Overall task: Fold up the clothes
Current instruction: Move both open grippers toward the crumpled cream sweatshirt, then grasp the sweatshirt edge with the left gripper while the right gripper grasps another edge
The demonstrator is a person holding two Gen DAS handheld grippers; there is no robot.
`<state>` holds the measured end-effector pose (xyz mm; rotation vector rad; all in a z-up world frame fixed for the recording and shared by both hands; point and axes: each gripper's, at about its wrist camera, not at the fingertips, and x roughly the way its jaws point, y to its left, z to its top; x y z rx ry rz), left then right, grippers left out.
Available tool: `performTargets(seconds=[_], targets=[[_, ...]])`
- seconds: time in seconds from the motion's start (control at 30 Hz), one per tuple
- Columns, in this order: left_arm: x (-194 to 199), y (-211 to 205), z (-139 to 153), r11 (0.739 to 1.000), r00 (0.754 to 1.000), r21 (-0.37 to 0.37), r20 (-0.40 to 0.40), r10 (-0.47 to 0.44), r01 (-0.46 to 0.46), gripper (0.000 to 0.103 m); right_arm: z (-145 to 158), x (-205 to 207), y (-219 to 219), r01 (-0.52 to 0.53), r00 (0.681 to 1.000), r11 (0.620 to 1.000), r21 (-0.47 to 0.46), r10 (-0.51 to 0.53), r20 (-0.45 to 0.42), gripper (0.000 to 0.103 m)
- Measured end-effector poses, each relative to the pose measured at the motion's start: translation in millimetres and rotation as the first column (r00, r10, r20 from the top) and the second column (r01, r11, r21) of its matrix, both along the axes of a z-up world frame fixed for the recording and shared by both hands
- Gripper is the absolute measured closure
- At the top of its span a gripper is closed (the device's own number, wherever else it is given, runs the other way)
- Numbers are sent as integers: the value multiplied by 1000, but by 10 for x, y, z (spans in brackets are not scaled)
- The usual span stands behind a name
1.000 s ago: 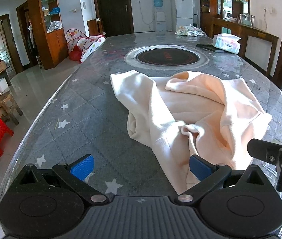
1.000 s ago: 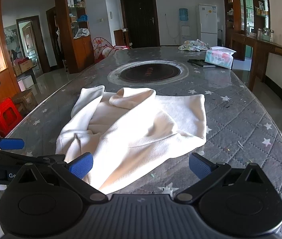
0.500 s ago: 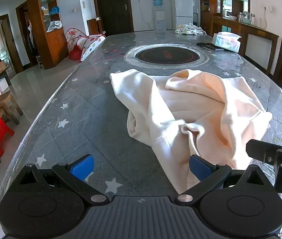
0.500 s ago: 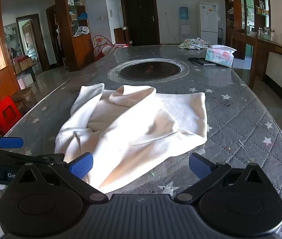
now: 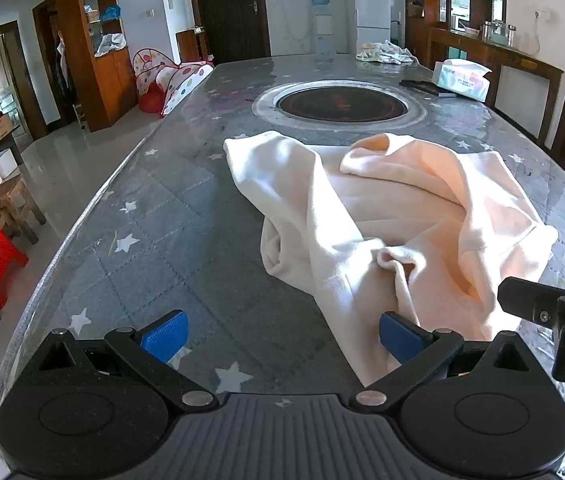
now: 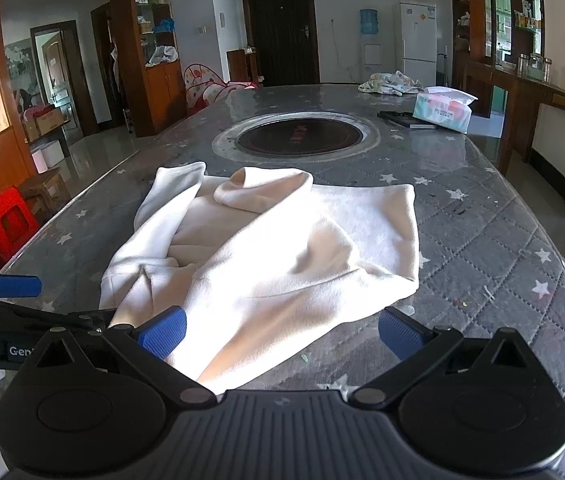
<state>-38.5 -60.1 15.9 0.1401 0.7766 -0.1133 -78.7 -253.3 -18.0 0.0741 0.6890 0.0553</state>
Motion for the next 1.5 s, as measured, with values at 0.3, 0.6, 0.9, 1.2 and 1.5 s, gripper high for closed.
performTargets(seconds=[0.3,0.6,0.9,1.2,1.5], targets=[[175,96,90,1000,999,-16,22,24,-23,0,53,183,-46,-3,1000,1000,-1,3,7,0],[465,67,170,1000,998,-22,65,7,-5,0,90,519,-131,0,1000,1000,-27,0,13,0],[799,-40,187,999,996,-33,82,-39,41,7,69,957,-216,-6,1000,1000,-9,6,2,9],[1087,-229,53,991,990,-23,47,-133,134,27,-89,1442,-254,-26,998,1000,-7,26,-64,30],[1206,-227,-75,980,982,-60,-3,-190,189,72,-219,1657,-256,-73,992,997,36,76,-105,67]])
